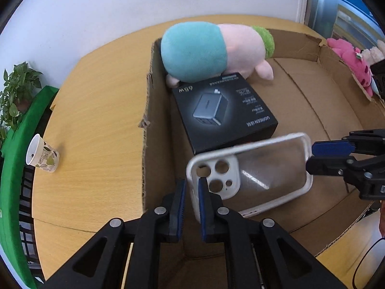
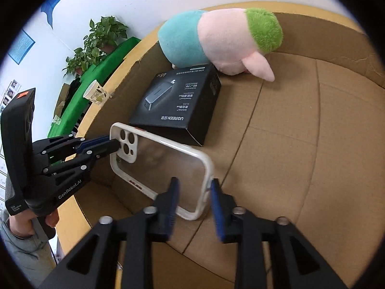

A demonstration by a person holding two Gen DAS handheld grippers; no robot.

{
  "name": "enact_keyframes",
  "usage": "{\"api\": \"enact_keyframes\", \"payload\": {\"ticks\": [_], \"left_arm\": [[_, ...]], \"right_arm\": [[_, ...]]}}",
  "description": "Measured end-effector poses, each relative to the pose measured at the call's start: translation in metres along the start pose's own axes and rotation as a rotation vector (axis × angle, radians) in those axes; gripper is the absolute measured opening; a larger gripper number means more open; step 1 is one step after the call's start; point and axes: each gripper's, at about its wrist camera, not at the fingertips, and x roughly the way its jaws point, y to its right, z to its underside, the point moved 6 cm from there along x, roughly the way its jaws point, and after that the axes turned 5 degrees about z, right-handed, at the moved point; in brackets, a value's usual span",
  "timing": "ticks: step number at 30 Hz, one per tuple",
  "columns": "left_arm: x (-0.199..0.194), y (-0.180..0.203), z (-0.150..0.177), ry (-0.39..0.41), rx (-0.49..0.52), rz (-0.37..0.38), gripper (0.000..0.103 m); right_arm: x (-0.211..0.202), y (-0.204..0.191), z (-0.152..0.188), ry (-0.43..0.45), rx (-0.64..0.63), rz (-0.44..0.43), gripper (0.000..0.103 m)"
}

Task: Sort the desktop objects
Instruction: 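Open the right tool and move it to the black sunglasses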

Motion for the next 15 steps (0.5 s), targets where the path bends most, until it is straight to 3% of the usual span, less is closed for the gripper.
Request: {"api": "enact_keyframes", "payload": {"ticks": [1,3,4,8,10,13,15], "left_arm": [[-0.004,-0.001,-0.002,0.019,-0.007,-0.004,0.024],[-0.02,-0.001,-0.004,0.075,-0.03,0.024,0.033],[-0.029,-0.002,-0.005,0.106,-0.037,0.012,0.045],[-0.082,0.007,-0.006,0.296,-0.05,0.029,0.073],[-0.108,0.015,-0.005,0.395,-0.055,0.048,0.082],[-0.14,0.029,-0.001,0.509,-0.06,0.079,0.094],[-0.155,0.041,0.003,0.565,-0.053,0.108,0.093]], "right_arm": [[-0.004,0.0,0.0,0.013,0.006,-0.008,0.045],[-0.021,0.002,0.0,0.07,0.01,0.036,0.052],[-0.033,0.001,0.0,0.105,0.007,0.05,0.053],[-0.096,-0.007,0.008,0.286,-0.058,0.151,0.07],[-0.123,-0.014,0.016,0.369,-0.112,0.217,0.08],[-0.162,-0.024,0.038,0.472,-0.2,0.26,0.08],[-0.174,-0.021,0.049,0.471,-0.23,0.232,0.08]]}}
